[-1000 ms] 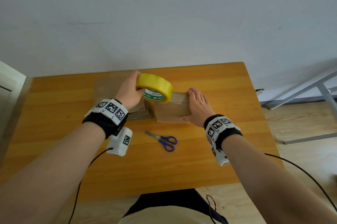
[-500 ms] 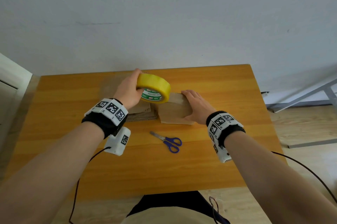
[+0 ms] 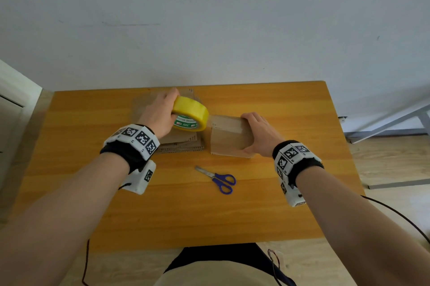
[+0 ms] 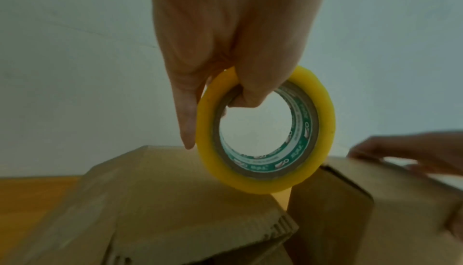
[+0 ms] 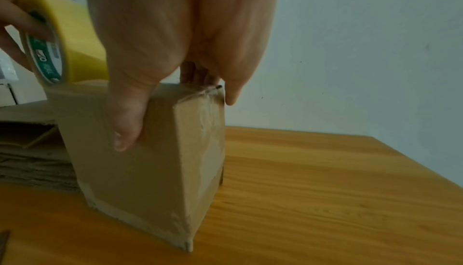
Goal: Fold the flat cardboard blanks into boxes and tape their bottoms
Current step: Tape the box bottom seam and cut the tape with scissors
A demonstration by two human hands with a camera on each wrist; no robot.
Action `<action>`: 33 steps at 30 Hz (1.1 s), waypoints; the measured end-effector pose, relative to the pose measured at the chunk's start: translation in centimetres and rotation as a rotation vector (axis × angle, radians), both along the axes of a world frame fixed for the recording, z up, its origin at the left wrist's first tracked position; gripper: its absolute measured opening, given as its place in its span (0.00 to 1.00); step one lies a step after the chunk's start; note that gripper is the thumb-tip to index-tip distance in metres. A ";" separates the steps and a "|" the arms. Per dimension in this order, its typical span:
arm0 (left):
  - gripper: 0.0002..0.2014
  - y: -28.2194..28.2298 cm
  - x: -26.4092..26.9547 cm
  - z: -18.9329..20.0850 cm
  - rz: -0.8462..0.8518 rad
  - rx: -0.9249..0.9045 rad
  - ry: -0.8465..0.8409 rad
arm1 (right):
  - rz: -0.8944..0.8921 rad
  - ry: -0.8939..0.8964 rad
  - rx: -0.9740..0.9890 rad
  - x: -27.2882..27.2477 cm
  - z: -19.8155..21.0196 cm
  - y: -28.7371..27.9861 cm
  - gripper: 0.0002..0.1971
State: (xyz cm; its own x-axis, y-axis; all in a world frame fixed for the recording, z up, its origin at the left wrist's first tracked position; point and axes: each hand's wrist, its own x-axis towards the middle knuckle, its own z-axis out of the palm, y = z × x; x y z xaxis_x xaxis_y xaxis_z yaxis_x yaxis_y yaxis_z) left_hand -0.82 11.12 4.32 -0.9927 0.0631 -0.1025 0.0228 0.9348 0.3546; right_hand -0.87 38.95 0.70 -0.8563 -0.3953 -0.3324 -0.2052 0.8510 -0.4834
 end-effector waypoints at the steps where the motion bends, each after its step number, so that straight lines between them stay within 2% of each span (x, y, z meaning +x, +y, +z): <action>1: 0.16 -0.1 0.1 -0.2 -0.008 -0.021 -0.001 | -0.004 -0.002 0.001 -0.1 0.0 0.1 0.49; 6: 0.17 -0.1 0.3 -1.1 -0.009 -0.081 -0.012 | 0.006 0.001 0.026 -0.3 0.0 -0.1 0.50; 14: 0.15 0.2 0.4 -1.4 0.006 0.010 -0.037 | 0.107 0.048 0.213 -0.6 0.1 -0.3 0.57; 18: 0.15 0.2 0.4 -1.4 0.005 0.015 -0.039 | 0.174 0.042 0.263 -0.6 0.1 -1.1 0.65; 25: 0.16 -0.3 -0.1 -0.9 -0.002 0.028 0.001 | 0.197 0.040 0.190 -1.1 0.0 -2.1 0.54; 33: 0.17 -0.1 0.0 -0.8 -0.031 -0.016 -0.017 | 0.183 0.040 0.134 -1.1 -0.3 -1.5 0.52</action>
State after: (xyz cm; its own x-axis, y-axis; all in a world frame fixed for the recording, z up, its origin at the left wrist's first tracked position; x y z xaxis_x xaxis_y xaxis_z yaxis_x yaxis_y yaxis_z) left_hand -0.80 11.01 3.51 -0.9884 0.0922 -0.1206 0.0461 0.9394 0.3397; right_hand -2.01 37.49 0.37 -0.7879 -0.4998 -0.3597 -0.3785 0.8539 -0.3573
